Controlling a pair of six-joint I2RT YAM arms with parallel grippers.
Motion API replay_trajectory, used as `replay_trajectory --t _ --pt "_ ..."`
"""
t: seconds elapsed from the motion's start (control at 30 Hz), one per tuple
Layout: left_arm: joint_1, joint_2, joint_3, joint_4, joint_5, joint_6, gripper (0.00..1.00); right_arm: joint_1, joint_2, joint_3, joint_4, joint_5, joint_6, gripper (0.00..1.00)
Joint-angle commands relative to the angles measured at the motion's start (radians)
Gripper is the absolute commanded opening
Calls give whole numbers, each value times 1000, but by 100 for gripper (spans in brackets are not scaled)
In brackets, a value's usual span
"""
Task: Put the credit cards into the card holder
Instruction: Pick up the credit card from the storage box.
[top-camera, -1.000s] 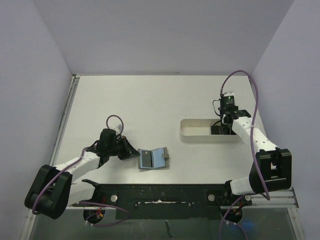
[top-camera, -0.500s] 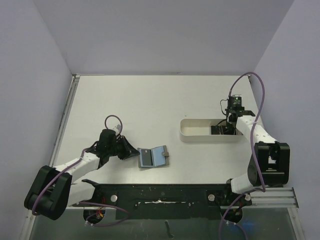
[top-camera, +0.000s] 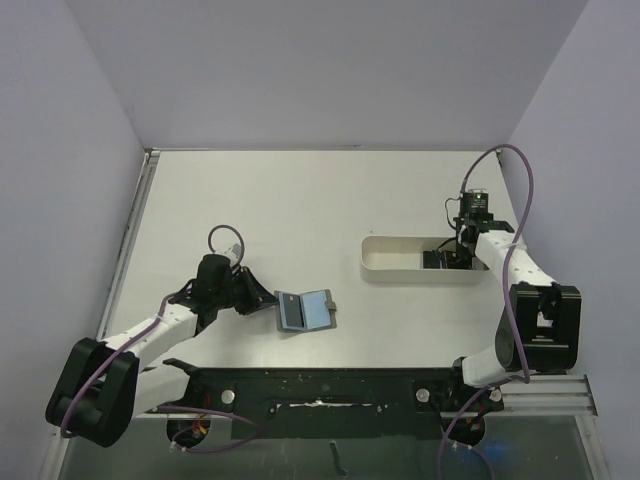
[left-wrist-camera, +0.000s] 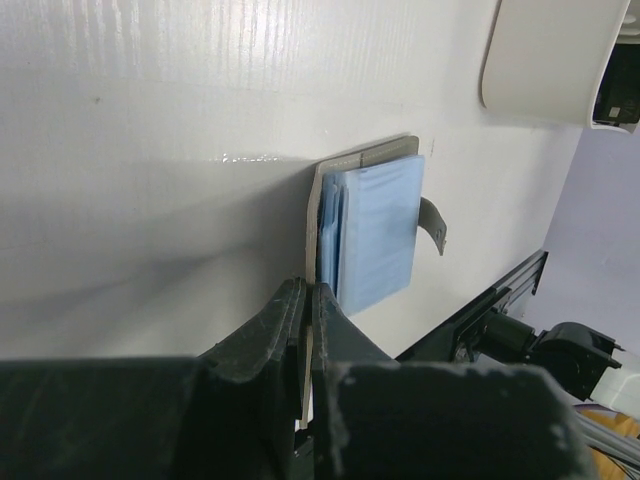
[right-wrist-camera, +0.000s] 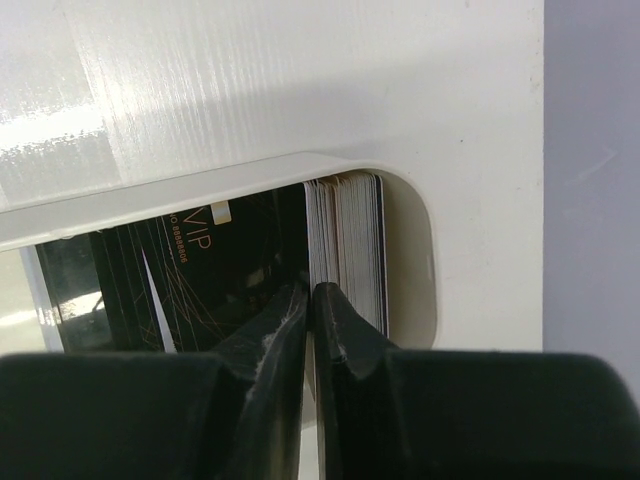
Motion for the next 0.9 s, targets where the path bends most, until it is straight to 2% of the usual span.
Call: replay_trajectory --t 0.0,0.17,0.23,0.3,0.43,0.5,0.57,0.7,0.77,0.8,0.83,0.87 --pt "-1 -18 36 16 -9 15 0 -11 -2 61 24 44 -17 1" --pt "-1 -16 31 19 -5 15 0 -10 -29 54 28 30 -20 0" --pt "-1 -17 31 19 -6 16 0 -8 -33 58 22 38 -18 4" --pt "-1 -17 32 21 -6 17 0 -7 -35 56 17 41 -30 0" --pt "-1 -17 34 22 -3 17 0 -7 -45 46 25 25 -29 0" --pt "-1 -18 35 20 -2 18 0 -6 -41 51 21 33 -22 9" --pt "-1 -21 35 14 -2 20 0 -6 -36 55 14 38 -27 1" --pt "-1 -27 31 11 -2 19 0 -7 -45 52 24 7 -37 0" --pt "-1 -27 31 12 0 18 0 -6 -36 65 14 23 -31 17" --pt "-1 -26 36 9 1 18 0 -5 -27 70 5 31 -31 15" --pt "-1 -28 40 3 1 22 0 -4 -23 74 -4 38 -33 5" --pt "-1 -31 40 -2 -1 23 0 -4 -24 73 -6 38 -38 0"
